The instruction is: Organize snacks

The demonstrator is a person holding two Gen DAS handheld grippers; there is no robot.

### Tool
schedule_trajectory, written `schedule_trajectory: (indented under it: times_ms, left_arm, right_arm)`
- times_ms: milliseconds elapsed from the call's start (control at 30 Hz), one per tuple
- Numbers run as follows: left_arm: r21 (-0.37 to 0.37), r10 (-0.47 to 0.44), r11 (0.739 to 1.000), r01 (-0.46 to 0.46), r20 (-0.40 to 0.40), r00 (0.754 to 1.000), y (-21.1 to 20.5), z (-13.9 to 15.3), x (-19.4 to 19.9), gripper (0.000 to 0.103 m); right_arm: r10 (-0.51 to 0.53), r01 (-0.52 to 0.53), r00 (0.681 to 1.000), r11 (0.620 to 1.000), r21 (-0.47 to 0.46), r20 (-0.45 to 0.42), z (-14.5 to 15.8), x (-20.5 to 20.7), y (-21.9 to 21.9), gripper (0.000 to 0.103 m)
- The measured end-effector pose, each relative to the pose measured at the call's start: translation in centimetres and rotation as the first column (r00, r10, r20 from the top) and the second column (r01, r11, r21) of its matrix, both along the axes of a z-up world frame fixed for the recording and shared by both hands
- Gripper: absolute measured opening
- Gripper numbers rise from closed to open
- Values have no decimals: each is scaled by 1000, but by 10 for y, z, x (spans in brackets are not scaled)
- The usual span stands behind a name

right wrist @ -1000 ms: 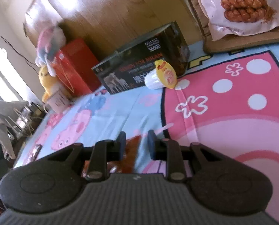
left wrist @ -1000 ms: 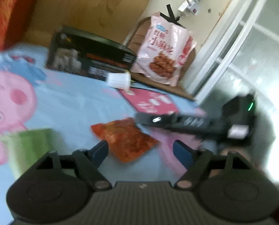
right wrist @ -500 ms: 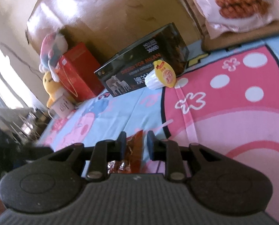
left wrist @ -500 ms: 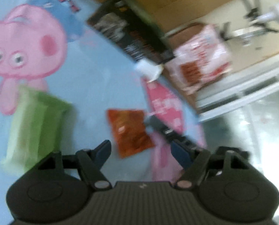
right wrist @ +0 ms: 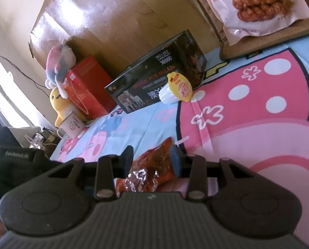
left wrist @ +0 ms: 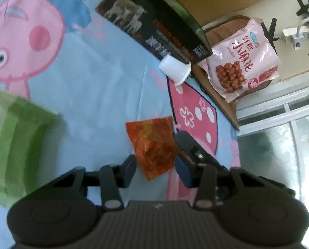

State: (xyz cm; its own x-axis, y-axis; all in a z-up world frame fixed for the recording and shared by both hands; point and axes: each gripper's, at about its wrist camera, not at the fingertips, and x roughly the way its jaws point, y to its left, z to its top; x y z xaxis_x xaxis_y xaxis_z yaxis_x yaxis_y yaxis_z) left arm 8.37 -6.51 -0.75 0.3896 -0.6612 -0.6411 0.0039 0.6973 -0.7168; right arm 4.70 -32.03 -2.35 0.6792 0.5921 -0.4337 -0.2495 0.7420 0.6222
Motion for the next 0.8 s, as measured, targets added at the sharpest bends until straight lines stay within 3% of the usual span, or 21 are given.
schedule_trajectory:
  times_ms: [67,233,333,433,500,567,667,800]
  left_arm:
    - [-13,29,1000,-29,3,1000,7,-3,-1,29]
    - [-106,77,991,-75,17,997,21,-10,-2,29]
    - [-218,48,975,-41,27,998,23,-10,-3,31]
    - [-178,36,984,-24,66,997,18,-7,-4,32]
    - [-157,35,987,-28,42,998,14,-15,-1,24]
    - [-165,12,986,-8,28,1000,11,-20,2,5]
    - [-142,-7,990,15,59,998,8,-14,1,3]
    - [-202,-10,979,31,107,994,20,0,0,3]
  right_arm:
    - [4,-4,1000,1000,0,-2,0,1,0,43]
    - [41,-40,999,998,44,-12,-1,2,-3,42]
    - [93,-86,995,987,134,-42,-5,5,-7,37]
    - [89,-81,995,986,143,-48,-7,5,-7,36]
    - [93,-88,995,988,125,-34,-4,3,-5,35]
    - [93,-90,995,989,116,-22,-3,1,-4,35]
    - [79,-75,997,988,132,-23,-4,1,-7,35]
    - [13,-4,999,978,208,-39,-7,2,-24,49]
